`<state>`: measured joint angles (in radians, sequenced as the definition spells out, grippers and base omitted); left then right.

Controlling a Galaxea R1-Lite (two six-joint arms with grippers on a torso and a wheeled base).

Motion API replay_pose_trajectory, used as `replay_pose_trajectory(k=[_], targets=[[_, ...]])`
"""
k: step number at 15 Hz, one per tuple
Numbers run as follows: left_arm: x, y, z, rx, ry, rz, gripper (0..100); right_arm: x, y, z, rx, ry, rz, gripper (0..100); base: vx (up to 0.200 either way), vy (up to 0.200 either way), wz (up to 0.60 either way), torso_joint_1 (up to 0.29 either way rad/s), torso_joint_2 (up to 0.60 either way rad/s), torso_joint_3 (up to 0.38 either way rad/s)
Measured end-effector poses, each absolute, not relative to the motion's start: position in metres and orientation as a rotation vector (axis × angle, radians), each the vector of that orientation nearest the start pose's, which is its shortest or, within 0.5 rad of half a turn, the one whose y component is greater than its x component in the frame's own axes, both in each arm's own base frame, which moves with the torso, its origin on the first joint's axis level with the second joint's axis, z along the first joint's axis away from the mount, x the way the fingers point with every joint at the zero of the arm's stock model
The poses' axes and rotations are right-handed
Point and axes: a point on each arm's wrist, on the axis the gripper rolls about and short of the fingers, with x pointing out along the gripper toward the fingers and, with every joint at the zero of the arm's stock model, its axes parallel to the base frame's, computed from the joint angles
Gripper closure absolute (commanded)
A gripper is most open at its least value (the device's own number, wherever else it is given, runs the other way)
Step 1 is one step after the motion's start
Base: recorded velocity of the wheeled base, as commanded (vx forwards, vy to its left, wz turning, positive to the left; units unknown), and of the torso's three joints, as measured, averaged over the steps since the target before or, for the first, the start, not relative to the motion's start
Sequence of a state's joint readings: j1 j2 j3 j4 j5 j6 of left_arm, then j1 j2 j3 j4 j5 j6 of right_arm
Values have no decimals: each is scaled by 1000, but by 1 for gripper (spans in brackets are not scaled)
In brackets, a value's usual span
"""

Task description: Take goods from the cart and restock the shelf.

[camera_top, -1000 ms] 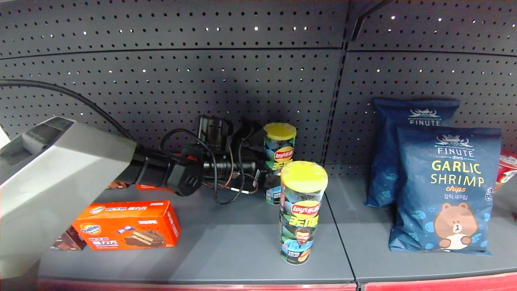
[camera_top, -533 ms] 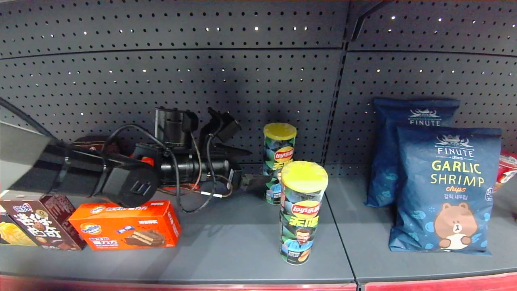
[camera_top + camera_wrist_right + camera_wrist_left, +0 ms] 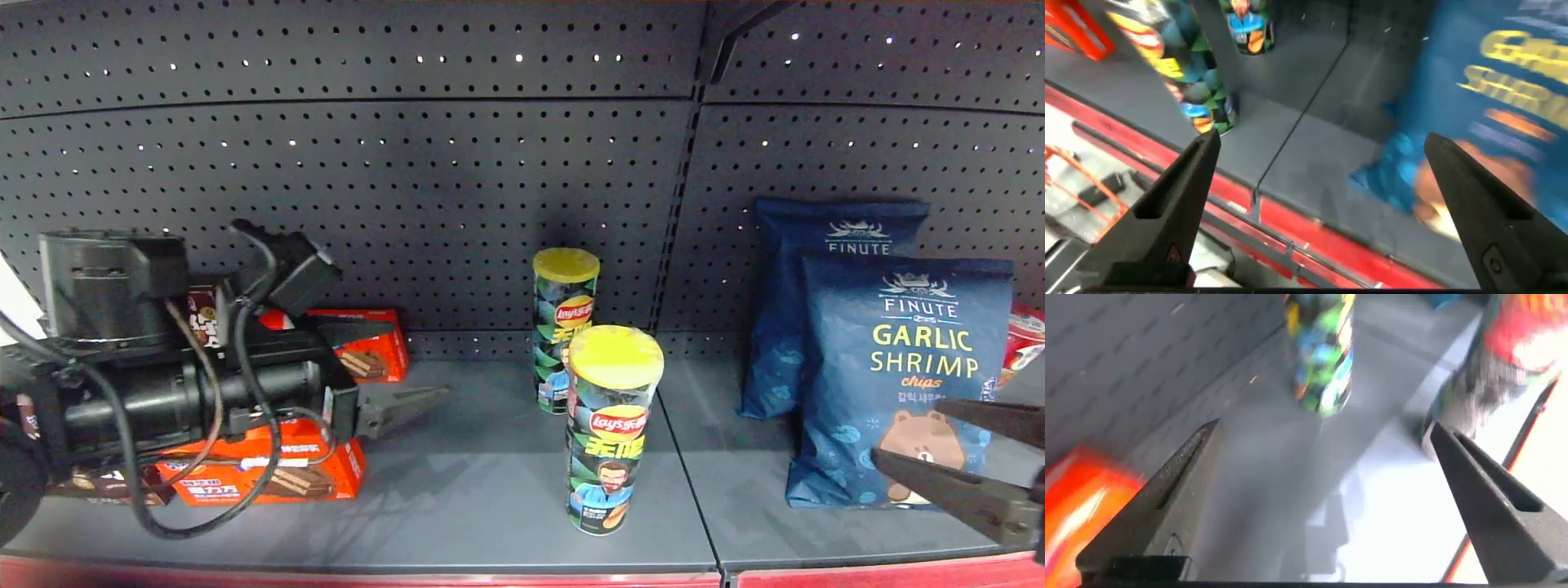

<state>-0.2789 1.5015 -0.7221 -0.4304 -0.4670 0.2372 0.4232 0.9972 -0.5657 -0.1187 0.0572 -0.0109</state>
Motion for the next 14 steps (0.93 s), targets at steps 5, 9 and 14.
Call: replay_pose_trajectory(k=[5, 9, 14], targets=[[197, -53, 204, 200, 234, -645, 0, 150, 72, 159, -135, 458, 450, 0, 0, 0, 0, 0, 0, 0], [190, -45, 209, 201, 206, -596, 0, 164, 86, 160, -183, 458, 463, 0, 0, 0, 0, 0, 0, 0], [191, -43, 214, 207, 191, -559, 0, 174, 103, 167, -183, 400, 506, 0, 0, 0, 0, 0, 0, 0]])
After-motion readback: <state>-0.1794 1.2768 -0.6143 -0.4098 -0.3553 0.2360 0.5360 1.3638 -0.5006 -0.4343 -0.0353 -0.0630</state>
